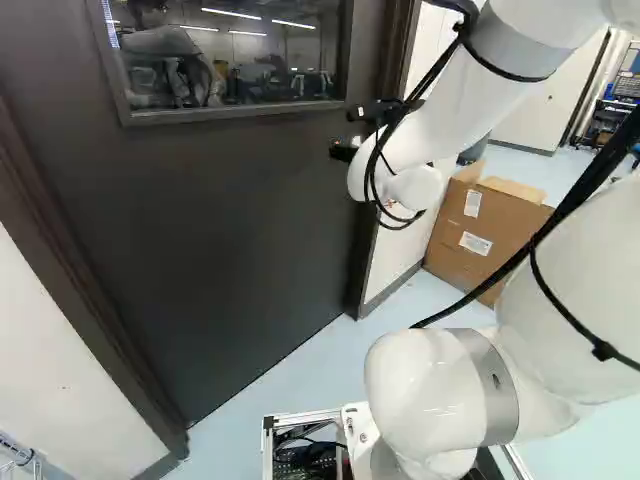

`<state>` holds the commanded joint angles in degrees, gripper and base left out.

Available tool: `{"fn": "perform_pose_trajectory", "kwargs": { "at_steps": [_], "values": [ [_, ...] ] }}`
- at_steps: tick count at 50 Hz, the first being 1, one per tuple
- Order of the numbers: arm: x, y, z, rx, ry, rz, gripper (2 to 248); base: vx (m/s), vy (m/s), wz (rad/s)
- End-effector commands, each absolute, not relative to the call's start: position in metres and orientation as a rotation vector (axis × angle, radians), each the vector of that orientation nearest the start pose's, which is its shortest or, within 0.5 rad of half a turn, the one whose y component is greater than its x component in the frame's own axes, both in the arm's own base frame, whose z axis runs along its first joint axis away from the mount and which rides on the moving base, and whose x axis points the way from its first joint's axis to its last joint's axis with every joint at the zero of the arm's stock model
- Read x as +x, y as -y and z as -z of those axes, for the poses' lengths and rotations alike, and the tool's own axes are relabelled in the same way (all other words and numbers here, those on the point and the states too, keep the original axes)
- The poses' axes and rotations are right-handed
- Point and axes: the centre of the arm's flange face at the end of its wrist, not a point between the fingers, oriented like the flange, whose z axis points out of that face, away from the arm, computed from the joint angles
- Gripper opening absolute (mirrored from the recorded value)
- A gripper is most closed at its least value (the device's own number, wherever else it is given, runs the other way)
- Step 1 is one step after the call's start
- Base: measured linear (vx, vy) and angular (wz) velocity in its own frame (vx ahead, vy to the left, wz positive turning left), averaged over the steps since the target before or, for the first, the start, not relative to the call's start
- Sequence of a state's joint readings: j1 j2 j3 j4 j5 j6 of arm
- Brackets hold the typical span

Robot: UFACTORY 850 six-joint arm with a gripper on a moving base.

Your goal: Open the door and move inside

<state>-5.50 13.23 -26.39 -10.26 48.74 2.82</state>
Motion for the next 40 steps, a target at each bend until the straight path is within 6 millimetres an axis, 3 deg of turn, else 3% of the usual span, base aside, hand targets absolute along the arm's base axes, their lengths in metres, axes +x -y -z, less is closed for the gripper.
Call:
{"fn": "perform_pose_trajectory", "kwargs": {
  "at_steps": [20, 40],
  "values": [
    [0.385, 0.017, -0.520, -2.232, 0.126, 2.056, 247, 0.000, 0.000, 0.000],
    [0.387, 0.012, -0.527, -2.351, 0.310, 1.949, 247, 0.000, 0.000, 0.000]
  ]
}}
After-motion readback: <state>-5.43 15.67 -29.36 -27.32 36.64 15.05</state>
